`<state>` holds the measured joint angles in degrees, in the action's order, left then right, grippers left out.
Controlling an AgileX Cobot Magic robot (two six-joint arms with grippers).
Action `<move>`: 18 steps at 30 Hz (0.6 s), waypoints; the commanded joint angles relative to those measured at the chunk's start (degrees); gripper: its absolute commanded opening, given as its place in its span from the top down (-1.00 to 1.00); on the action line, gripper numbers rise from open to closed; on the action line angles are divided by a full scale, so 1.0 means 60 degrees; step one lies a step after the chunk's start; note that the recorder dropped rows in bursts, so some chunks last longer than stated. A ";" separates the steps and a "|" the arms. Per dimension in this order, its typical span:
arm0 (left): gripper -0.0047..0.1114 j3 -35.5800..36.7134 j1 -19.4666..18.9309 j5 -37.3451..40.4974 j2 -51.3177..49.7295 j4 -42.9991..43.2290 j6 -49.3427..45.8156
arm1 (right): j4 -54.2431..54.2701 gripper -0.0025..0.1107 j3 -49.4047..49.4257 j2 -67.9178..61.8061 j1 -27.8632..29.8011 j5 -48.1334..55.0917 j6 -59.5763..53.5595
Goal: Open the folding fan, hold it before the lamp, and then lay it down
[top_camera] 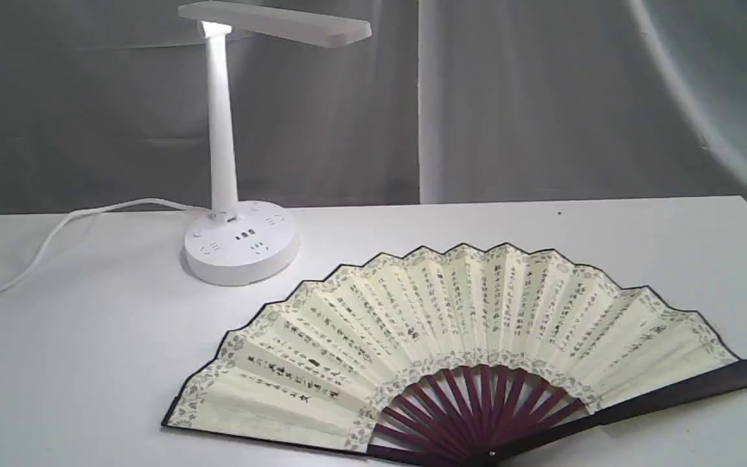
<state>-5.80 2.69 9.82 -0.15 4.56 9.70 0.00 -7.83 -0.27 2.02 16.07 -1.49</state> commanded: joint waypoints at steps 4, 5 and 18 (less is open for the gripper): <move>0.86 0.0967 -0.0009 -0.0930 0.0024 0.0049 0.0103 | -0.0194 0.96 0.1304 0.0045 -0.0025 -0.1482 -0.0309; 0.86 0.0967 -0.0009 -0.1048 0.0024 0.0049 0.0103 | -0.0253 0.96 0.1304 0.0045 -0.0025 -0.1230 -0.0357; 0.86 0.0967 -0.0009 -0.0303 0.0024 0.0118 0.0091 | -0.0410 0.96 0.1304 0.0045 -0.0025 -0.0805 -0.0394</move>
